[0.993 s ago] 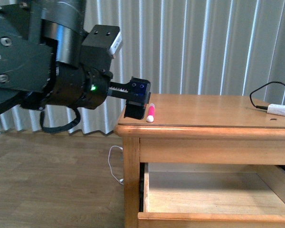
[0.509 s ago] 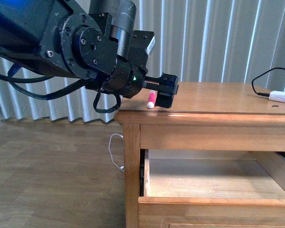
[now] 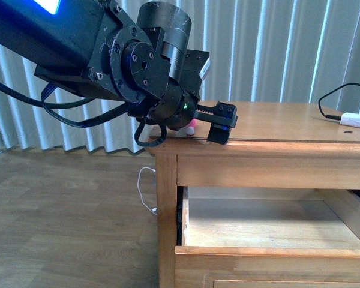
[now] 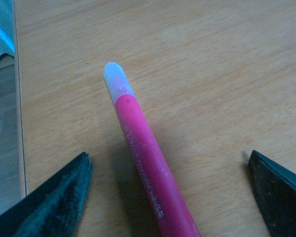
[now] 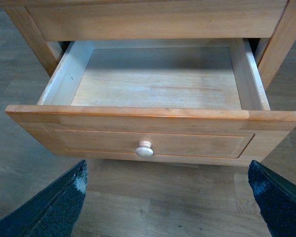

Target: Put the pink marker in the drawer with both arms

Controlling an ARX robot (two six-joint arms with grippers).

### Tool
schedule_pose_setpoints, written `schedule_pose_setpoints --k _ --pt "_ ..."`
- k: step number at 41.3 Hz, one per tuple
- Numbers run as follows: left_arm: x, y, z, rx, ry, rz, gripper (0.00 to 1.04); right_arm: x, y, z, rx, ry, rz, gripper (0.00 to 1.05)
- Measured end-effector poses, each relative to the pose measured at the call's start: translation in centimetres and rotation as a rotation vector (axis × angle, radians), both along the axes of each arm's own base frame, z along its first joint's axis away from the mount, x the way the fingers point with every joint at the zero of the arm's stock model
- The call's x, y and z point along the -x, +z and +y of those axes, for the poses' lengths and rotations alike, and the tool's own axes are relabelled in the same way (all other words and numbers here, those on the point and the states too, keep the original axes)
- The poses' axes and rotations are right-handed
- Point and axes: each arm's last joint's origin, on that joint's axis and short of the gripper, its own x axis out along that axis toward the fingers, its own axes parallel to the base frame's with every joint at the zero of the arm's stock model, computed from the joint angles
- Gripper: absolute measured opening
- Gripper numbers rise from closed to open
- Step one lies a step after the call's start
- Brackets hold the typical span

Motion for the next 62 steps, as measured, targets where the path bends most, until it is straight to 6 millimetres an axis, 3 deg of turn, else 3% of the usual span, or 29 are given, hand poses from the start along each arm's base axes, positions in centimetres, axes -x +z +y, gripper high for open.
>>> schedule_pose_setpoints --k 8,23,36,46,54,62 --pt "-0.2 0.1 -0.1 -0.016 0.006 0.023 0.64 0.0 0.0 0.0 0.000 0.000 0.000 0.96" --pt "0.1 -0.1 0.4 -0.005 -0.025 0.016 0.15 0.0 0.0 0.0 0.000 0.000 0.000 0.96" --pt "4.4 1.2 1.0 0.012 -0.276 -0.027 0.15 0.0 0.0 0.0 0.000 0.000 0.000 0.96" --pt "9.2 3.0 0.9 -0.021 -0.527 -0.081 0.15 0.0 0.0 0.0 0.000 0.000 0.000 0.96" --pt "11.3 0.5 -0.1 -0.116 -0.651 -0.049 0.15 0.0 0.0 0.0 0.000 0.000 0.000 0.96" --pt "11.3 -1.9 -1.0 -0.172 -0.653 -0.033 0.15 0.0 0.0 0.0 0.000 0.000 0.000 0.96"
